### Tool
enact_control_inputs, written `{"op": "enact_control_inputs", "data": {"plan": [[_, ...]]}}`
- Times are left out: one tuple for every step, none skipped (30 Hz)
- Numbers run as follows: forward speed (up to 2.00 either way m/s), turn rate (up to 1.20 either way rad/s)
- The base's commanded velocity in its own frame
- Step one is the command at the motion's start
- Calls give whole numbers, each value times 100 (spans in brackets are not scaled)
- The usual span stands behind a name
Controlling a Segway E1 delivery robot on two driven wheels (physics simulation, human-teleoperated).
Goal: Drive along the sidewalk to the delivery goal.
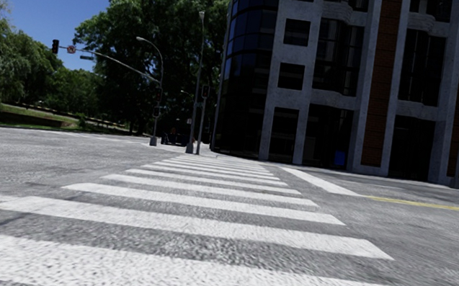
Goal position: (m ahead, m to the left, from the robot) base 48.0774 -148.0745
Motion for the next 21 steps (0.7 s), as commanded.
{"op": "enact_control_inputs", "data": {"plan": [[125, 0], [125, 0], [125, 0], [125, 0], [125, 0], [125, 0], [125, 0], [125, 0], [125, 0], [128, 0], [200, 0], [200, 0], [200, 0], [200, 0], [200, 0], [200, 0], [200, 0], [200, 0], [200, 0], [200, 0], [200, 0]]}}
